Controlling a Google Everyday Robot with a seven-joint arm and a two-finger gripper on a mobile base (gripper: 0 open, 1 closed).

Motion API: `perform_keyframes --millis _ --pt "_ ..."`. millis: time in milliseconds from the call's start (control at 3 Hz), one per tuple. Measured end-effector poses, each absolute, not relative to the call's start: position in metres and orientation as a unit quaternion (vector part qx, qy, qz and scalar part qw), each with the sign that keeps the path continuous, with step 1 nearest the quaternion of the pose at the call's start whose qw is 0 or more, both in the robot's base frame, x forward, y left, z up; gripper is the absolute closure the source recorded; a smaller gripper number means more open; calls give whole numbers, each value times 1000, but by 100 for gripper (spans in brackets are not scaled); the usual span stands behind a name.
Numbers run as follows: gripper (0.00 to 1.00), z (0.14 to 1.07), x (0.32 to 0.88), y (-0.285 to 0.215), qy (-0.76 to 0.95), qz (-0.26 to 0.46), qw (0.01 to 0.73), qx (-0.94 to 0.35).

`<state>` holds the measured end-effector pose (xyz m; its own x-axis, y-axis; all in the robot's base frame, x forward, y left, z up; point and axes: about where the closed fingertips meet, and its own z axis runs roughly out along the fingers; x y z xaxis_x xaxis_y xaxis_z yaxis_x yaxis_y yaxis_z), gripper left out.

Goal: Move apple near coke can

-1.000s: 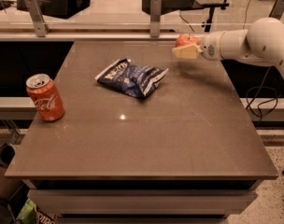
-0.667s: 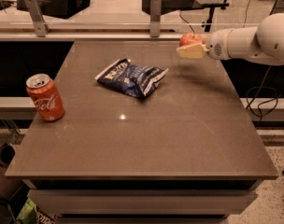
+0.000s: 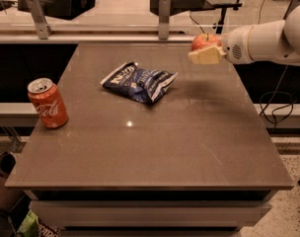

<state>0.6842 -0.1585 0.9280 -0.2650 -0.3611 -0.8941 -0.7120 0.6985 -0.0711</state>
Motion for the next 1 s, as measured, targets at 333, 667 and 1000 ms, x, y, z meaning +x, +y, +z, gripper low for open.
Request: perform_keyframes --millis 333,667,1000 --pt "100 936 655 -145 774 162 495 -361" --pt "100 940 633 -128 765 161 498 -375" --pt "100 941 617 -110 753 171 501 -391"
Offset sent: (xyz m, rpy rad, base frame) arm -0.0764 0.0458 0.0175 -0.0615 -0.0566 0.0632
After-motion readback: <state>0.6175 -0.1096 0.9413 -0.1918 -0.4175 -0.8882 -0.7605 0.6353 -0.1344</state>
